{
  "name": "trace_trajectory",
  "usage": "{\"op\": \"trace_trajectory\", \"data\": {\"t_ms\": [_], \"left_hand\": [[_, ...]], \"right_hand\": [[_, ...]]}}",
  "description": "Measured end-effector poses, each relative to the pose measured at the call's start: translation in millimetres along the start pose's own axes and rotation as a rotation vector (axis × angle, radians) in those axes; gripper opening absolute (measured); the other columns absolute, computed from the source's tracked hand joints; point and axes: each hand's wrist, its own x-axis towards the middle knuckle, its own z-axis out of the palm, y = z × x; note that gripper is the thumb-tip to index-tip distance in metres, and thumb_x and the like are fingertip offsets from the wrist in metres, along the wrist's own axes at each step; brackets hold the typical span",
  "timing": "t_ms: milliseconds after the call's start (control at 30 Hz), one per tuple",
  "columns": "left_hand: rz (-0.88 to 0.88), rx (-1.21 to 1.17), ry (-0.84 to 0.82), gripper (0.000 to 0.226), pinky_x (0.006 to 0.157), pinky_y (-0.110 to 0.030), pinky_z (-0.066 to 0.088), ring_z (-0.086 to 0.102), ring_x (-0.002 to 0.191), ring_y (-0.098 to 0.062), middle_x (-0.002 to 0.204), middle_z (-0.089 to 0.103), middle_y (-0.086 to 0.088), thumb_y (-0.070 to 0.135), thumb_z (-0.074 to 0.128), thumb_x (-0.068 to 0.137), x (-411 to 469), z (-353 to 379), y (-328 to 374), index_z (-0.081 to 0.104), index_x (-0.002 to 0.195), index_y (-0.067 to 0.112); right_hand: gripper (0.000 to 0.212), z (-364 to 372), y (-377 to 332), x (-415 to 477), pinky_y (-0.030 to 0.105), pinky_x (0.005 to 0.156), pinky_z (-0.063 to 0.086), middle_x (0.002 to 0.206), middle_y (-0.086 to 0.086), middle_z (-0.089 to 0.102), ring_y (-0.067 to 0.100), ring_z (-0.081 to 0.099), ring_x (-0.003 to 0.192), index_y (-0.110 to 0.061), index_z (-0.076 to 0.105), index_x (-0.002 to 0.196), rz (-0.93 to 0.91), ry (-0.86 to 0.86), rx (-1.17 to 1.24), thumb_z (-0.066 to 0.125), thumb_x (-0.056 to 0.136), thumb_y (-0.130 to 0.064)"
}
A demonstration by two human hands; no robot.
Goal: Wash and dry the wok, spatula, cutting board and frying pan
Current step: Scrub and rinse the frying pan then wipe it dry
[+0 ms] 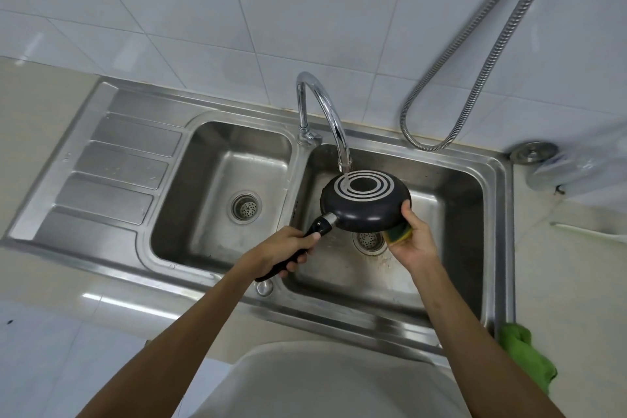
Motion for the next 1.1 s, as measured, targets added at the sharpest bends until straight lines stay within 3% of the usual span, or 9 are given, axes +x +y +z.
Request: {"op": "trace_trajectory", "data": {"t_ms": [100, 233, 300, 400, 567, 667, 833, 933, 1100], "left_hand": [[0.103, 0.106, 0.11, 0.04, 0.036, -0.022, 0.03, 0.04, 0.04, -0.012, 0.057, 0.05, 0.002, 0.05, 0.061, 0.094, 2, 4, -2, 0.058, 0.079, 0.013], [0.201, 0.208, 0.203, 0.038, 0.034, -0.022, 0.033, 0.043, 0.036, -0.01, 0.051, 0.05, 0.003, 0.043, 0.062, 0.096, 3, 0, -6, 0.056, 0.074, 0.012], [0.239, 0.301, 0.255, 0.037, 0.04, -0.022, 0.038, 0.047, 0.038, -0.006, 0.049, 0.052, 0.006, 0.041, 0.063, 0.096, 4, 2, -7, 0.058, 0.074, 0.012], [0.281, 0.366, 0.313, 0.042, 0.05, -0.022, 0.04, 0.05, 0.046, -0.005, 0.055, 0.054, 0.004, 0.044, 0.062, 0.096, 6, 9, -8, 0.062, 0.079, 0.005], [0.302, 0.36, 0.326, 0.042, 0.05, -0.023, 0.038, 0.049, 0.046, -0.006, 0.055, 0.053, 0.004, 0.046, 0.06, 0.096, 6, 7, -6, 0.058, 0.076, 0.01], [0.294, 0.414, 0.365, 0.047, 0.052, -0.024, 0.038, 0.049, 0.051, -0.01, 0.059, 0.053, 0.001, 0.05, 0.058, 0.096, 7, 6, -11, 0.058, 0.077, 0.007], [0.315, 0.498, 0.381, 0.048, 0.049, -0.019, 0.04, 0.052, 0.051, -0.008, 0.062, 0.058, 0.0, 0.054, 0.057, 0.095, 5, 7, -23, 0.062, 0.084, 0.008], [0.322, 0.59, 0.414, 0.041, 0.046, -0.013, 0.037, 0.054, 0.052, -0.007, 0.064, 0.06, 0.002, 0.054, 0.056, 0.096, 1, 6, -27, 0.062, 0.087, 0.014], [0.342, 0.652, 0.441, 0.041, 0.052, -0.02, 0.049, 0.062, 0.058, -0.01, 0.071, 0.065, 0.002, 0.058, 0.054, 0.095, -8, 4, -36, 0.061, 0.093, 0.018]], "right_hand": [[0.046, -2, -7, 0, 0.037, 0.081, 0.061, 0.125, 0.01, 0.07, 0.026, 0.07, 0.111, -0.009, 0.065, 0.127, 0.043, 0.001, -0.131, 0.076, 0.086, -0.026], [0.046, -12, -28, 0, 0.047, 0.09, 0.059, 0.111, 0.015, 0.075, 0.035, 0.072, 0.103, -0.005, 0.067, 0.118, 0.048, 0.051, -0.609, 0.079, 0.084, -0.034], [0.046, -11, -37, -4, 0.044, 0.079, 0.062, 0.102, 0.015, 0.077, 0.035, 0.074, 0.094, -0.002, 0.068, 0.113, 0.014, 0.092, -0.764, 0.08, 0.082, -0.035], [0.039, -2, -46, -9, 0.036, 0.064, 0.061, 0.098, 0.015, 0.076, 0.033, 0.075, 0.091, -0.003, 0.07, 0.104, -0.056, 0.141, -0.851, 0.079, 0.083, -0.035], [0.022, -1, -62, -8, 0.038, 0.071, 0.058, 0.103, 0.015, 0.07, 0.031, 0.07, 0.093, -0.008, 0.063, 0.11, -0.111, 0.242, -0.803, 0.068, 0.095, -0.024], [0.022, -9, -65, -3, 0.04, 0.075, 0.052, 0.11, 0.017, 0.066, 0.027, 0.062, 0.094, -0.016, 0.065, 0.116, -0.379, 0.348, -0.864, 0.063, 0.095, -0.022], [0.029, 14, -37, 5, 0.042, 0.109, 0.039, 0.131, 0.003, 0.057, 0.021, 0.051, 0.12, -0.022, 0.064, 0.117, -0.774, 0.083, -1.314, 0.068, 0.089, -0.015], [0.034, 30, -21, 20, 0.04, 0.111, 0.03, 0.153, 0.002, 0.041, 0.022, 0.037, 0.135, -0.019, 0.059, 0.126, -0.926, -0.102, -1.73, 0.063, 0.097, -0.036], [0.038, 61, 6, 30, 0.054, 0.12, 0.028, 0.159, 0.008, 0.036, 0.029, 0.028, 0.149, -0.023, 0.04, 0.144, -0.999, -0.322, -1.856, 0.04, 0.107, -0.032]]}}
